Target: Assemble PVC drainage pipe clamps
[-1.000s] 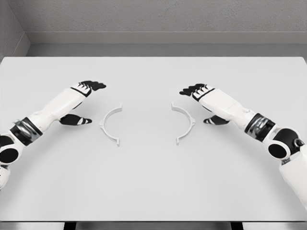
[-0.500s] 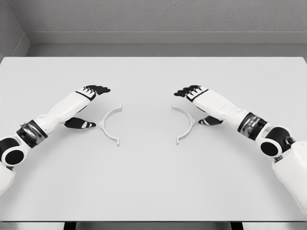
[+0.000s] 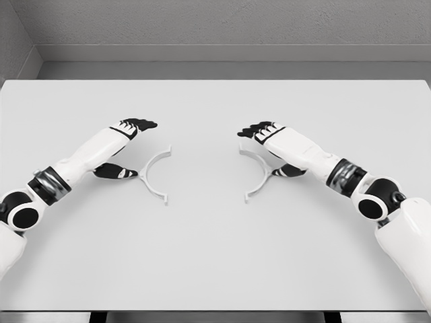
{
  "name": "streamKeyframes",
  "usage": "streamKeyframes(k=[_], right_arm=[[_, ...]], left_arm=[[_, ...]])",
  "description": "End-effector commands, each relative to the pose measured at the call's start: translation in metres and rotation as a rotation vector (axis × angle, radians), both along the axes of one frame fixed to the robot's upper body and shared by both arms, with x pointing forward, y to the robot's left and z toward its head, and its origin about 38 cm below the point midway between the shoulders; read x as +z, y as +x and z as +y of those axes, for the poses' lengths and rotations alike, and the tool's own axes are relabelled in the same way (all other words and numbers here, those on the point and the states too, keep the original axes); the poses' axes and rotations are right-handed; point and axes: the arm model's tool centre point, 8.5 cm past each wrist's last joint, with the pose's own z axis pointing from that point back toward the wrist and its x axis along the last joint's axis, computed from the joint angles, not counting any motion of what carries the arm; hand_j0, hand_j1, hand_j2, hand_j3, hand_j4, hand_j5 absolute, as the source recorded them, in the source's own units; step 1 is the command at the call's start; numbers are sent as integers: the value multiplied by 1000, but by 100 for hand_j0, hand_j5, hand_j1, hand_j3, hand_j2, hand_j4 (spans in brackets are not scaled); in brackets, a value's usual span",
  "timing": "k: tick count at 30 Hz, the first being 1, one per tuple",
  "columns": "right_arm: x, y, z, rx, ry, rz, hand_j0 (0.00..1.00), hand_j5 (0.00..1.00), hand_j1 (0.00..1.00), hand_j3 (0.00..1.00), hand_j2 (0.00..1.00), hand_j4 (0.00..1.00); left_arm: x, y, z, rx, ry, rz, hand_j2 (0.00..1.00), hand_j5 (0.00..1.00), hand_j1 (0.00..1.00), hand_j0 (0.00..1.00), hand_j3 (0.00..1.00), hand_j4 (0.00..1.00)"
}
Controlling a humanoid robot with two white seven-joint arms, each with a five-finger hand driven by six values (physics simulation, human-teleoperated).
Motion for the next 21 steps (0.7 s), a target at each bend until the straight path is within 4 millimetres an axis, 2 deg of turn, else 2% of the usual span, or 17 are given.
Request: streamKeyframes(k=[1, 6, 12, 21], right_arm=[[0, 0, 1, 2, 4, 3, 100, 100, 100, 100, 100, 100], [-1, -1, 3, 4, 5, 5, 100, 100, 100, 100, 100, 100], [1, 2, 20, 23, 14, 5, 100, 100, 100, 100, 100, 100], [3, 3, 31, 34, 23, 2, 100, 100, 100, 100, 100, 100]], left_arm=[[0, 0, -3, -1, -15, 1, 100, 100, 100, 100, 100, 100], [-1, 0, -6, -4, -21, 0, 100, 100, 100, 100, 100, 100], [-2, -1, -16, -19, -36, -1, 100, 100, 100, 100, 100, 100], [-3, -1, -25, -27, -59, -1, 100, 100, 100, 100, 100, 100]])
